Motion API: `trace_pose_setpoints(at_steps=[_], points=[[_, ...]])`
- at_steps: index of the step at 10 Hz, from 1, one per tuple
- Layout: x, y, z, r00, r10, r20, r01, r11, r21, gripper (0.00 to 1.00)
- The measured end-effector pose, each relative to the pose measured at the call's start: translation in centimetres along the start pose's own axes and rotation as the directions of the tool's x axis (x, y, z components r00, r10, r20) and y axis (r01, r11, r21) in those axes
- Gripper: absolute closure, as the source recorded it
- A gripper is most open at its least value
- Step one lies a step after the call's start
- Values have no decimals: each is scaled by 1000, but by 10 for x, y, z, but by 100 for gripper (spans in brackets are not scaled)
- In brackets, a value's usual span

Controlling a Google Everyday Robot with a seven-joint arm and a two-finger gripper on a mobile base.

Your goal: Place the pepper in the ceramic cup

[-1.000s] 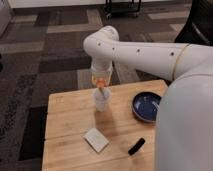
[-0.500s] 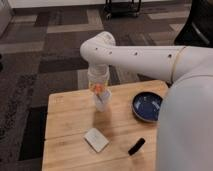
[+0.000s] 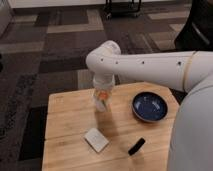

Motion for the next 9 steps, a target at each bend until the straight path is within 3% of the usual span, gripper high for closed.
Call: trace_pose_setpoints(at_steps=[3, 9], points=[[-15, 8, 8, 998, -54, 16, 54, 998, -24, 100], [-50, 7, 16, 996, -85, 24, 86, 995, -44, 100]])
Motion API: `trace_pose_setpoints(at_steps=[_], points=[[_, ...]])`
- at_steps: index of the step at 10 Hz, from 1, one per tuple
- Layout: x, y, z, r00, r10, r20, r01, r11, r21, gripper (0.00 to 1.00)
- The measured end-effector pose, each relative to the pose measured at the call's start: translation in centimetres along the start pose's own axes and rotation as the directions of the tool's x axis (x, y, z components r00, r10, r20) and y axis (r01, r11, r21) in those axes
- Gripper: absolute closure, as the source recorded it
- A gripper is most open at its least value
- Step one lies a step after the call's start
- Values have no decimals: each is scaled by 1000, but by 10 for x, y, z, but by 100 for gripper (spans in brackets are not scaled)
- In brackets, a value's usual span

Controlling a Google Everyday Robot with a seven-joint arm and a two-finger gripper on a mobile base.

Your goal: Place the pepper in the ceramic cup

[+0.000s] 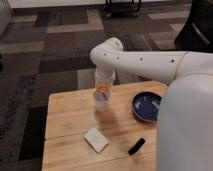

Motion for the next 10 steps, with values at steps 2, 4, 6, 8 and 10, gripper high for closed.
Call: trace_pose_setpoints(at_steps=[2, 4, 6, 8, 10], points=[[0, 3, 2, 1000, -15, -9, 15, 1000, -5, 100], [5, 2, 7, 999, -15, -33, 15, 1000, -8, 100], [9, 5, 11, 999, -18, -50, 18, 1000, -16, 100], [15, 9, 15, 997, -20, -70, 18, 1000, -25, 100], [24, 12, 16, 996, -28, -86, 26, 999, -25, 100]])
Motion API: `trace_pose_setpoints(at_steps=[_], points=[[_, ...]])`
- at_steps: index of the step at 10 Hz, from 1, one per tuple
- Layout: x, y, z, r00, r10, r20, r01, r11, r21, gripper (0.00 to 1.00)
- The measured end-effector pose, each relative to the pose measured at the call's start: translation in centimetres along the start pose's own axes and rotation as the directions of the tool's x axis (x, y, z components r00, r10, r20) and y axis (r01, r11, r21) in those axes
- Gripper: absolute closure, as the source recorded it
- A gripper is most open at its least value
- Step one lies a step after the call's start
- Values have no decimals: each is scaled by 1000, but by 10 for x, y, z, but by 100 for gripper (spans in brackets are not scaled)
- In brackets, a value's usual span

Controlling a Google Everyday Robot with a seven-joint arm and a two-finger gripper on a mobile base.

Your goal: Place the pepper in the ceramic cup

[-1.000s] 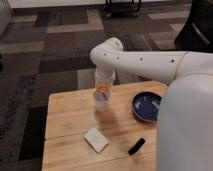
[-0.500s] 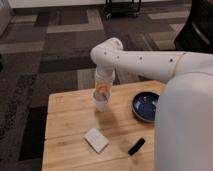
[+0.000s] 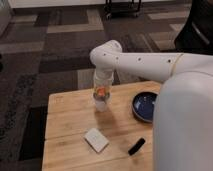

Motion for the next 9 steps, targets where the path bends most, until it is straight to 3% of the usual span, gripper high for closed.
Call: trace_pose_setpoints(at_steps=[5, 6, 7, 9], points=[[11, 9, 0, 1000, -17, -13, 17, 1000, 1, 99], [11, 10, 0, 1000, -17, -13, 17, 1000, 0, 87], [11, 9, 0, 1000, -17, -13, 17, 1000, 1, 82], [11, 9, 0, 1000, -17, -13, 17, 1000, 1, 53]])
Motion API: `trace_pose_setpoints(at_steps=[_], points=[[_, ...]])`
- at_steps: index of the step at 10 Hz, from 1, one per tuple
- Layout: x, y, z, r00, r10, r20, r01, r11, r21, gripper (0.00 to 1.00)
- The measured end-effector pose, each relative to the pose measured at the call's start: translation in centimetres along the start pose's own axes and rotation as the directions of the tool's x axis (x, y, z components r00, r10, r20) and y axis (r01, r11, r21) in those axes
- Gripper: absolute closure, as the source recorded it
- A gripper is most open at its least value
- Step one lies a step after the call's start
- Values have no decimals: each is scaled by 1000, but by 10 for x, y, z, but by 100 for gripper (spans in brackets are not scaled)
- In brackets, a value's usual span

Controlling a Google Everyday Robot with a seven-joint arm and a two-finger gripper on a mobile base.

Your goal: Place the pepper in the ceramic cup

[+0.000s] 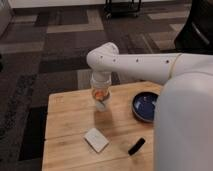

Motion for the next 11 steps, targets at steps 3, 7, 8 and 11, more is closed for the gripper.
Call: trace_pose_setpoints(at_steps=[3, 7, 8, 11], points=[[0, 0, 0, 1000, 0, 0, 0, 1000, 0, 22], [0, 0, 0, 1000, 1, -1, -1, 1000, 0, 20], [0, 0, 0, 1000, 0, -1, 0, 1000, -1, 20], [0, 0, 0, 1000, 0, -1, 0, 1000, -1, 20]])
